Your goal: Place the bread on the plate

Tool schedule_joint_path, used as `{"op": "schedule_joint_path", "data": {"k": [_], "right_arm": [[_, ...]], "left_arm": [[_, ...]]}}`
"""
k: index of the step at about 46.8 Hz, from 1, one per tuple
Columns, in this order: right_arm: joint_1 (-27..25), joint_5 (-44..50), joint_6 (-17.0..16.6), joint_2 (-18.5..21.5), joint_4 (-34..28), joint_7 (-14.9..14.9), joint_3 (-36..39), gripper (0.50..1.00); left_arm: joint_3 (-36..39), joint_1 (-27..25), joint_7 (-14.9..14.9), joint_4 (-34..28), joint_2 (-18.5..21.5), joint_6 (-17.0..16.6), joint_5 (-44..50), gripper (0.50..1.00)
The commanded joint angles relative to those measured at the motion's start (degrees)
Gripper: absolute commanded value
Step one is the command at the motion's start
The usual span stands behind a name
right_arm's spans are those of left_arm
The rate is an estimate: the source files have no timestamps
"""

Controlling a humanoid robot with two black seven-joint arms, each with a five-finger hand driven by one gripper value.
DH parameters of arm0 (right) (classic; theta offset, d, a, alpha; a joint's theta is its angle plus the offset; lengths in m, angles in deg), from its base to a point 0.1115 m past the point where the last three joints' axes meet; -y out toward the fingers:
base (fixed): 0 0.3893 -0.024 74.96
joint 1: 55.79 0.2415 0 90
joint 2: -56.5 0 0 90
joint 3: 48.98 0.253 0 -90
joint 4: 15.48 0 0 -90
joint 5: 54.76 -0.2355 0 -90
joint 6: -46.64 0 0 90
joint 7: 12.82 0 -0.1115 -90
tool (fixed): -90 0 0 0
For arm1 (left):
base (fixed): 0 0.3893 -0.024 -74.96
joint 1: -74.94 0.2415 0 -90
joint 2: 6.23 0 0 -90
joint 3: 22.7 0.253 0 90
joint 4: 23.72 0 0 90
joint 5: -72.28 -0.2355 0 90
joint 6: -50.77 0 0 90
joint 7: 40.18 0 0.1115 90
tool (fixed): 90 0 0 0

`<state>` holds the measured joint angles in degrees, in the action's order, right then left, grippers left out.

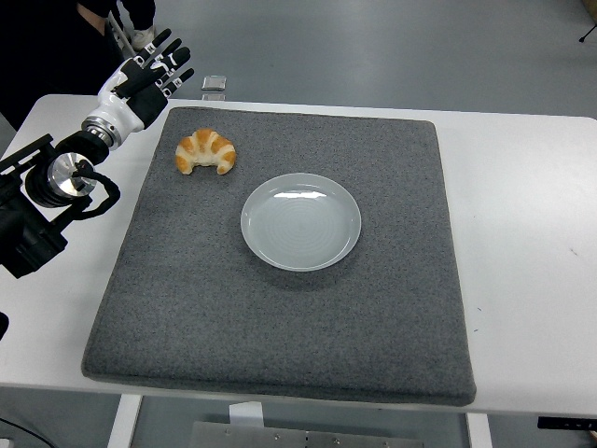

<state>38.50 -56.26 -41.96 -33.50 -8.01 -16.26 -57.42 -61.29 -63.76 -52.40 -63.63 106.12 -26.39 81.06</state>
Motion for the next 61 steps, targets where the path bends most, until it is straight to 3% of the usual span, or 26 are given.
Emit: {"op": "schedule_joint_path", "data": {"k": [1, 19, 27, 34, 39, 45, 52, 61], "right_arm": [[0.02, 0.0, 0.01, 0.0, 0.0, 0.02, 0.0, 0.93], [0.02, 0.0, 0.01, 0.0, 0.0, 0.02, 0.0, 0.93], [0.02, 0.0, 0.01, 0.0, 0.0, 0.02, 0.0, 0.93], [0.02, 0.0, 0.01, 0.0, 0.0, 0.02, 0.0, 0.93], [0.02, 0.0, 0.01, 0.0, 0.0, 0.02, 0.0, 0.93], [0.02, 0.0, 0.01, 0.0, 0.0, 0.02, 0.0, 0.93], [0.02, 0.0, 0.01, 0.0, 0.0, 0.02, 0.0, 0.932], [0.02, 0.0, 0.01, 0.0, 0.0, 0.02, 0.0, 0.93]], "left_arm": [[0.0, -0.08, 0.0, 0.01, -0.02, 0.0, 0.0, 1.0], [0.79, -0.69, -0.52, 0.01, 0.68, 0.0, -1.4, 1.0], [0.88, -1.92, -0.52, 1.15, 1.03, -0.79, -12.02, 1.0], [0.88, -2.27, -0.52, 1.41, 1.56, -4.22, -23.45, 1.0], [1.67, -2.89, 0.88, 1.15, 2.79, -4.31, -29.35, 1.0], [10.71, -7.36, 4.13, 1.85, 4.37, -4.75, -30.67, 1.0], [21.53, -12.73, 4.13, 3.17, 5.87, -4.75, -30.67, 1.0], [26.54, -16.77, 4.05, 2.82, 6.66, -4.22, -34.71, 1.0]]}}
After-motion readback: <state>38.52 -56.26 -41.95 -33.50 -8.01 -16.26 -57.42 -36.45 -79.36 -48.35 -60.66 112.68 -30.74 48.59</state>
